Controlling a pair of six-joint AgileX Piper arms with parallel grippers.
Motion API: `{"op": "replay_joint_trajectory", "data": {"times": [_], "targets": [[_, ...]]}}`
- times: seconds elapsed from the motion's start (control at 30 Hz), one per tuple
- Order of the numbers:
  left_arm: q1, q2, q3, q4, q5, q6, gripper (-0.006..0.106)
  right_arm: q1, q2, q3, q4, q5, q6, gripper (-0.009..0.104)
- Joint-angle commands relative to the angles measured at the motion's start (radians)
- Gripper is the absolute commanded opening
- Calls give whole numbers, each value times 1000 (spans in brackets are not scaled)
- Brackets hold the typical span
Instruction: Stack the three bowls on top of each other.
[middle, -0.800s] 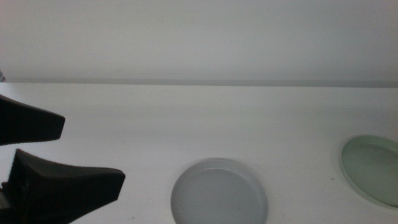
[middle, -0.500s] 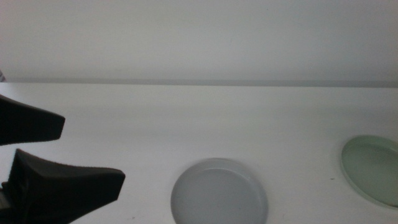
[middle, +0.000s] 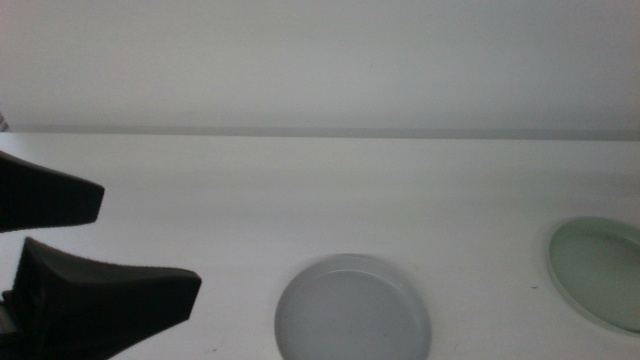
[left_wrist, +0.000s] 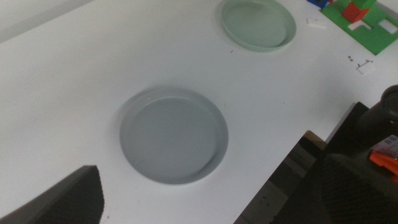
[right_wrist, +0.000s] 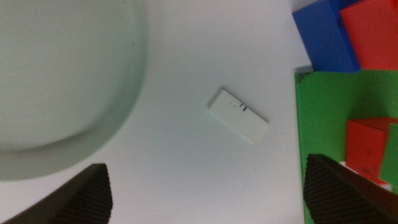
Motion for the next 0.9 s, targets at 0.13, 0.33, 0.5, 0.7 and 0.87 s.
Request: {"op": "replay_joint_trajectory", "data": {"times": [0.13, 0.33, 0.5, 0.7, 0.87], "targets": [[1, -4, 5, -4, -14, 3, 94, -22, 125, -22, 79, -54, -40, 82], [1, -4, 5, -4, -14, 1, 94, -22, 211, -64, 107, -111, -43, 76], [1, -4, 5, -4, -14, 3, 94, -22, 263, -75, 142, -181, -30, 72], [1, -4, 5, -4, -14, 3, 94, -20, 325, -75, 187, -234, -35, 72], [1, -4, 5, -4, -14, 1, 94, -20, 366, -75, 197, -278, -35, 66]]}}
